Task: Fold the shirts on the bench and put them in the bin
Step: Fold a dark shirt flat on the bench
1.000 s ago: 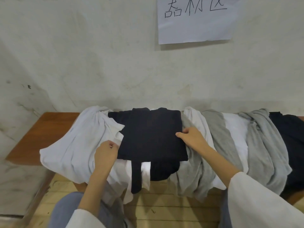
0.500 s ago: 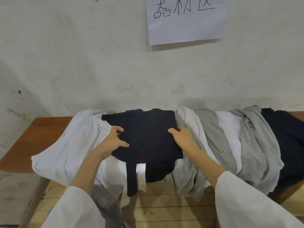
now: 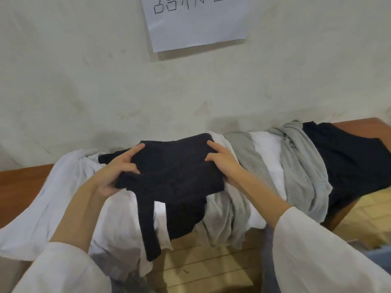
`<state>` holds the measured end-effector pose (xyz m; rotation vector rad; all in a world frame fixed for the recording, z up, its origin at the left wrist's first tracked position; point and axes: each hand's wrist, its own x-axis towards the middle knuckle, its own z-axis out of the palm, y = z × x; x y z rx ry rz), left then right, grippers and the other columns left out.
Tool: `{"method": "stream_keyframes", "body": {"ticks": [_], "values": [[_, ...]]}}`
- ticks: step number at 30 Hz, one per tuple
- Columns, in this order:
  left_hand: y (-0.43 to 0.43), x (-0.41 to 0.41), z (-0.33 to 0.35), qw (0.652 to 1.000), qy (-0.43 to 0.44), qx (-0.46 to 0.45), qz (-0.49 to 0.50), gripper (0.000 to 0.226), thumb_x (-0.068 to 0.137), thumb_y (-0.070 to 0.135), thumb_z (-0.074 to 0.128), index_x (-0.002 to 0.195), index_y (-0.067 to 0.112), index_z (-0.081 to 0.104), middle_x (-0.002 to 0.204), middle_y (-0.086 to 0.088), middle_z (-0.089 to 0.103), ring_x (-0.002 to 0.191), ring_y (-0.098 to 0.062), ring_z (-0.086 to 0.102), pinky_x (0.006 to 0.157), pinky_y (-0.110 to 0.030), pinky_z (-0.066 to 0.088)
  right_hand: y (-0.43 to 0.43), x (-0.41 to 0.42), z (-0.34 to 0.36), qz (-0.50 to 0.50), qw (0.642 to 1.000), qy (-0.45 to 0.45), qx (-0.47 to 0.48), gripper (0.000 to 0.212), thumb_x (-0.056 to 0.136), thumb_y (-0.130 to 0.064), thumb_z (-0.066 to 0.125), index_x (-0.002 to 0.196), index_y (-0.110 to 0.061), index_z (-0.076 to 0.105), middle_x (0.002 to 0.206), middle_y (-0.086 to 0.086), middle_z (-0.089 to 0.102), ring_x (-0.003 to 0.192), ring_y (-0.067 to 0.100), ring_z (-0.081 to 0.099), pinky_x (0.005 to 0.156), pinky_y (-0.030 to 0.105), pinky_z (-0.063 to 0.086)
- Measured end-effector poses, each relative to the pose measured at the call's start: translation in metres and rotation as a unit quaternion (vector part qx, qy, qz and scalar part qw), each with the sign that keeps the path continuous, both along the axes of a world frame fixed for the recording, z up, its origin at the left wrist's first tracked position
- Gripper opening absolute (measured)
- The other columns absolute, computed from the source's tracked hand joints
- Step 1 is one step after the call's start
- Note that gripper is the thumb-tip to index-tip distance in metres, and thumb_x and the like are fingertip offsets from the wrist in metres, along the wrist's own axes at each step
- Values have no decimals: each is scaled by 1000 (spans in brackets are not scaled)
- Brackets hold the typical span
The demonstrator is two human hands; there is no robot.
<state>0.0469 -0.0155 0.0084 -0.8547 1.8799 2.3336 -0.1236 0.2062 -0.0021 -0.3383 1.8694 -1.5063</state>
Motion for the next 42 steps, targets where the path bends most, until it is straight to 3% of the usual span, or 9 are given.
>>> {"method": "stream_keyframes", "body": {"ticks": [11, 16, 20, 22, 23, 27, 32, 37, 42], "values": [[207, -159, 32, 948, 6, -96, -302, 85, 81, -22, 42, 149, 27, 27, 127, 14, 55, 104, -2, 61, 77, -17, 54, 236, -34, 23, -233, 972, 42, -5, 66, 85, -5, 62, 144, -25, 40, 130, 2, 56, 101, 15, 63, 79, 24, 55], [346, -196, -6, 879, -8, -170, -445, 95, 79, -21, 51, 152, 30, 16, 141, 6, 39, 102, -12, 56, 95, -44, 47, 361, -18, -5, -337, 940, 41, 37, 68, 83, -4, 61, 144, -27, 39, 127, -5, 56, 96, 5, 61, 76, 18, 52], [442, -203, -44, 803, -13, -246, -543, 101, 76, -15, 57, 152, 32, 11, 159, -1, 11, 88, -12, 62, 74, -36, 54, 445, 10, -41, -375, 921, 35, 97, 71, 84, -3, 61, 147, -23, 35, 128, -6, 49, 87, -7, 53, 61, 4, 45], [488, -205, -68, 756, -16, -298, -582, 101, 77, -10, 59, 152, 34, 8, 160, 6, -1, 120, -16, 50, 94, -42, 49, 485, 21, -65, -393, 912, 12, 114, 72, 84, -4, 61, 147, -26, 33, 129, -6, 49, 88, -7, 53, 62, 7, 46], [504, -205, -78, 743, -20, -303, -596, 101, 77, -10, 59, 152, 34, 7, 160, 9, -4, 131, -20, 40, 94, -37, 49, 496, 27, -75, -400, 909, 3, 120, 73, 85, -4, 61, 148, -27, 32, 127, -7, 49, 87, -7, 53, 61, 6, 46], [566, -209, -132, 705, -76, -305, -636, 101, 81, -13, 55, 152, 36, 2, 159, 8, -9, 124, -33, 48, 43, -13, 39, 544, 43, -124, -411, 900, -27, 143, 75, 86, -5, 59, 150, -27, 26, 117, -11, 54, 92, 6, 60, 78, 23, 55], [612, -218, -193, 641, -114, -359, -668, 102, 83, -12, 55, 151, 33, -5, 159, 4, -14, 74, -17, 59, 43, -15, 38, 578, 52, -197, -402, 899, -93, 146, 73, 90, -5, 50, 151, -29, 18, 145, 1, 40, 104, 29, 61, 87, 43, 54], [633, -230, -251, 596, -94, -402, -689, 102, 83, -10, 54, 151, 30, -10, 158, 3, -21, 85, -16, 59, 42, -13, 36, 595, 52, -256, -351, 910, -113, 192, 78, 89, -4, 49, 153, -27, 10, 151, 3, 31, 69, 16, 59, 62, 34, 53], [648, -246, -311, 565, -75, -446, -690, 103, 80, -13, 53, 150, 28, -12, 156, 7, -23, 97, -22, 59, 54, -29, 51, 605, 35, -315, -308, 914, -121, 235, 84, 89, -3, 51, 153, -24, 2, 155, 5, 21, 76, 19, 59, 65, 38, 54]]}}
